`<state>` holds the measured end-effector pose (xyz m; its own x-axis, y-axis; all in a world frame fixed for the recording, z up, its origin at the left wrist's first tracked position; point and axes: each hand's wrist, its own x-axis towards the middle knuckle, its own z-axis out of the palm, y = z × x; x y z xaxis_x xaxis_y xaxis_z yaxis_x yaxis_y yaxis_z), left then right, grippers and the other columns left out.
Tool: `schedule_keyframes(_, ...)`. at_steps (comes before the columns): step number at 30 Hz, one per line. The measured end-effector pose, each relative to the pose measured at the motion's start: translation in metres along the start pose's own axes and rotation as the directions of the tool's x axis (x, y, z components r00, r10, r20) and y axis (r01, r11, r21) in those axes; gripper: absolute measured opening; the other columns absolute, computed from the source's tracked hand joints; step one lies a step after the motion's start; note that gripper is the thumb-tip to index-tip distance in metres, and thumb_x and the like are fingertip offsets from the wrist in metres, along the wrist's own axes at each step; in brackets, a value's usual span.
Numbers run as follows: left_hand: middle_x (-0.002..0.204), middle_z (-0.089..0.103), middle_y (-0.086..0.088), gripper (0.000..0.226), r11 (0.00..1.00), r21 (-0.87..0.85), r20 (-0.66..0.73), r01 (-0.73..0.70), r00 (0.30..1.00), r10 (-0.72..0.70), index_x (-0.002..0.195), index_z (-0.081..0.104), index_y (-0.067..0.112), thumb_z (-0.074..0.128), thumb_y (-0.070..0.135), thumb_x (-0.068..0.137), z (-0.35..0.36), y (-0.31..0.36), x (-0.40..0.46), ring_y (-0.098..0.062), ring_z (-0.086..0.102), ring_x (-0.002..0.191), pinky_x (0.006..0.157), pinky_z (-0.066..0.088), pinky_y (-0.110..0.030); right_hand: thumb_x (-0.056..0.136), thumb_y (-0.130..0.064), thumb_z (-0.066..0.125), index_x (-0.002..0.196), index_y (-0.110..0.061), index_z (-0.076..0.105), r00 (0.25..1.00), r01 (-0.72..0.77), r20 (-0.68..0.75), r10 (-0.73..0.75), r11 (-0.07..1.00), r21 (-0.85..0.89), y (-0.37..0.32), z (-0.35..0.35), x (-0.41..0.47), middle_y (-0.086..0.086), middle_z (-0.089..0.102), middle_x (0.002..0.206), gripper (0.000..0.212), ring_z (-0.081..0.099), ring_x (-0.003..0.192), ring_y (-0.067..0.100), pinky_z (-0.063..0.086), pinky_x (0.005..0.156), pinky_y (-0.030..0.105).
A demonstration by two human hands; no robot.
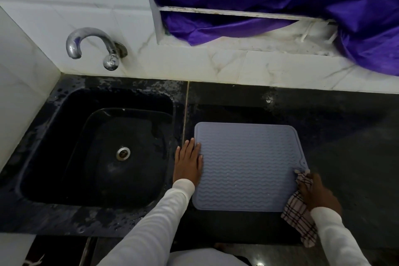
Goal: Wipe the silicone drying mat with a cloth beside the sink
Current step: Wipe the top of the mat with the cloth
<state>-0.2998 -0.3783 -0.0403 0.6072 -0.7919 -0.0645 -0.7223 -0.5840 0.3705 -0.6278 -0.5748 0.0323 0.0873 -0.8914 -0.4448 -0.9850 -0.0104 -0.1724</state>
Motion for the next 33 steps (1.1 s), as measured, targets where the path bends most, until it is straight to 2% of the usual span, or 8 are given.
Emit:
schedule_keyframes(5, 0.163, 0.019, 0.001, 0.059, 1.0, -0.02, -0.021, -0.001, 1.0, 0.0, 0.153, 0.029, 0.025, 0.014, 0.045, 0.1, 0.002, 0.0, 0.0, -0.017, 0.008, 0.151, 0.121, -0.007, -0.038, 0.094, -0.06, 0.032, 0.12, -0.026, 0.037, 1.0, -0.01, -0.008, 0.01, 1.0, 0.002, -0.009, -0.005, -0.001, 0.021, 0.063, 0.103, 0.043, 0.062, 0.09, 0.038, 0.044, 0.076, 0.039)
schedule_keyframes(9, 0.163, 0.019, 0.0, 0.062, 0.999, -0.036, -0.026, -0.002, 1.0, 0.001, 0.153, 0.029, 0.024, 0.011, 0.046, 0.099, 0.004, 0.0, 0.001, -0.017, 0.009, 0.151, 0.121, -0.006, -0.039, 0.094, -0.053, 0.043, 0.13, -0.022, 0.042, 0.998, 0.013, -0.062, -0.012, 1.0, 0.011, -0.02, -0.008, -0.013, 0.023, 0.063, 0.11, 0.047, 0.062, 0.097, 0.039, 0.048, 0.082, 0.04)
schedule_keyframes(12, 0.163, 0.019, 0.0, 0.062, 0.999, -0.032, -0.031, -0.003, 1.0, 0.002, 0.154, 0.028, 0.024, 0.01, 0.046, 0.098, 0.003, 0.0, 0.001, -0.017, 0.009, 0.151, 0.121, -0.006, -0.038, 0.093, -0.046, 0.051, 0.131, -0.036, 0.042, 0.983, 0.18, -0.057, -0.175, 0.978, 0.105, -0.049, 0.0, -0.042, 0.01, 0.064, 0.119, 0.04, 0.064, 0.1, 0.032, 0.05, 0.084, 0.037)
schedule_keyframes(15, 0.163, 0.019, 0.0, 0.063, 0.999, -0.038, -0.026, -0.002, 1.0, 0.001, 0.154, 0.028, 0.024, 0.009, 0.046, 0.098, 0.004, -0.001, 0.0, -0.017, 0.009, 0.151, 0.122, -0.006, -0.038, 0.094, -0.039, 0.056, 0.124, -0.038, 0.051, 0.915, 0.388, 0.031, -0.401, 0.9, 0.196, -0.094, 0.024, -0.08, -0.006, 0.066, 0.11, 0.031, 0.066, 0.083, 0.015, 0.048, 0.066, 0.014)
schedule_keyframes(20, 0.16, 0.028, -0.003, 0.061, 0.998, -0.064, -0.047, -0.014, 0.999, 0.011, 0.15, 0.038, 0.02, 0.015, 0.043, 0.098, 0.005, -0.001, 0.001, -0.02, 0.019, 0.149, 0.122, -0.001, -0.038, 0.093, -0.054, 0.046, 0.13, -0.035, 0.048, 0.761, 0.641, 0.112, -0.639, 0.767, 0.022, -0.164, 0.083, -0.113, 0.002, 0.067, 0.117, 0.042, 0.063, 0.104, 0.027, 0.049, 0.08, 0.033)
schedule_keyframes(23, 0.158, 0.031, -0.005, 0.058, 0.998, -0.062, -0.059, -0.017, 0.998, 0.013, 0.148, 0.041, 0.02, 0.019, 0.041, 0.099, 0.006, -0.002, 0.001, -0.021, 0.023, 0.148, 0.121, -0.002, -0.037, 0.096, -0.047, 0.041, 0.133, -0.03, 0.042, 0.747, 0.66, 0.199, -0.634, 0.745, -0.102, -0.174, 0.1, -0.119, 0.006, 0.064, 0.117, 0.04, 0.062, 0.102, 0.03, 0.048, 0.078, 0.035)
schedule_keyframes(27, 0.161, 0.024, -0.002, 0.063, 0.998, -0.066, -0.03, -0.01, 1.0, 0.008, 0.151, 0.034, 0.022, 0.013, 0.045, 0.097, 0.003, -0.001, 0.001, -0.019, 0.015, 0.15, 0.122, -0.004, -0.038, 0.093, -0.062, 0.036, 0.129, -0.038, 0.043, 0.813, 0.575, 0.139, -0.566, 0.818, -0.029, -0.148, 0.095, -0.107, 0.002, 0.065, 0.117, 0.044, 0.064, 0.101, 0.029, 0.05, 0.08, 0.036)
schedule_keyframes(33, 0.163, 0.018, 0.0, 0.065, 0.999, -0.04, -0.005, 0.003, 1.0, -0.003, 0.154, 0.028, 0.024, 0.007, 0.047, 0.097, 0.002, -0.001, 0.001, -0.017, 0.009, 0.151, 0.122, -0.006, -0.037, 0.09, -0.064, 0.039, 0.119, -0.04, 0.043, 0.907, 0.405, 0.114, -0.406, 0.914, 0.032, -0.092, 0.067, -0.071, 0.001, 0.064, 0.119, 0.038, 0.063, 0.104, 0.027, 0.049, 0.083, 0.036)
